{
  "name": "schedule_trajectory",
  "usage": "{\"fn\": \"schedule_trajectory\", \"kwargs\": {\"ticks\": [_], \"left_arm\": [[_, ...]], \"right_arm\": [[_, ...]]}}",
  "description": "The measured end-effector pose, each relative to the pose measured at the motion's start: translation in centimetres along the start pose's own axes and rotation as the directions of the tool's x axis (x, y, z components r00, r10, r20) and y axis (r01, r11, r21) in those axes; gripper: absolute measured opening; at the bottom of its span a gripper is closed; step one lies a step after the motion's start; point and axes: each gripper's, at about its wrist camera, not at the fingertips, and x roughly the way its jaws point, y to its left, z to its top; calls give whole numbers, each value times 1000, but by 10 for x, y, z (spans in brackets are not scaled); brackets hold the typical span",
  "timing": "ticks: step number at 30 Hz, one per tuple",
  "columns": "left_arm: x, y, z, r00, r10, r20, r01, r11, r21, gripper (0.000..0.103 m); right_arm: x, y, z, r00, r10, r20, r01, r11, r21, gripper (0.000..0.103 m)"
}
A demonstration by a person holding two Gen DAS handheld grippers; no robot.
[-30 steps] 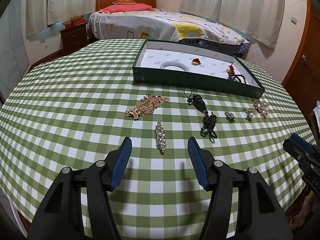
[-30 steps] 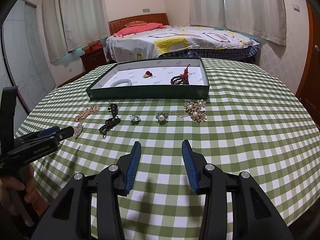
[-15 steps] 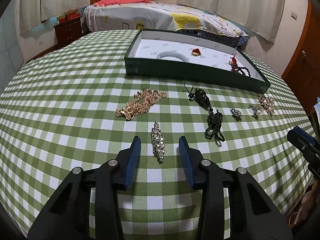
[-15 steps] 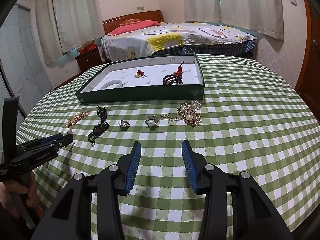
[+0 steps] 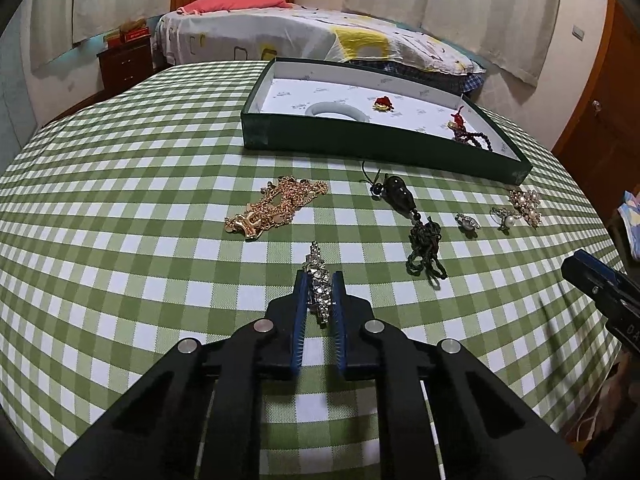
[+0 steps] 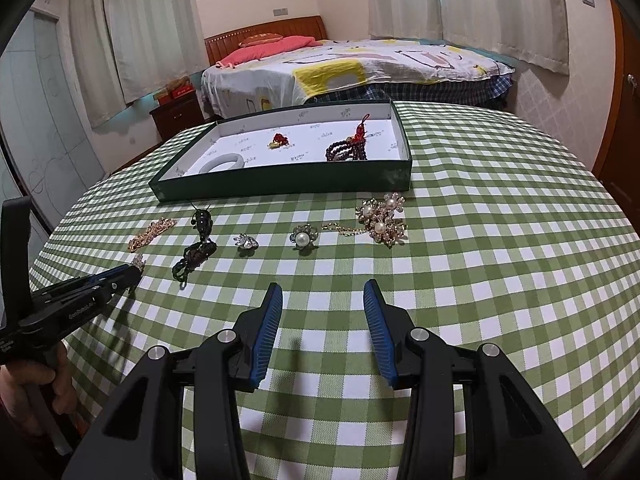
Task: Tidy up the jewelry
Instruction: 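Withdraw both open tools from the tray back over the table, then grasp the silver rhinestone brooch with the left tool while the right tool grasps the pearl ring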
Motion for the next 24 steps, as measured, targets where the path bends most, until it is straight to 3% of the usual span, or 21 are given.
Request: {"fn": "schedule_trajectory", "kwargs": {"ticks": [13, 24], "left_arm": [[-26, 14, 6, 999, 21, 37, -20, 1000, -10, 12], [-23, 46, 20, 998, 53, 36, -50, 997, -64, 12]], "right_arm": [[15, 17, 13, 1000, 22, -6, -23, 999, -32, 42], [47, 27, 41, 999, -1, -48, -2, 998, -56, 42]]}}
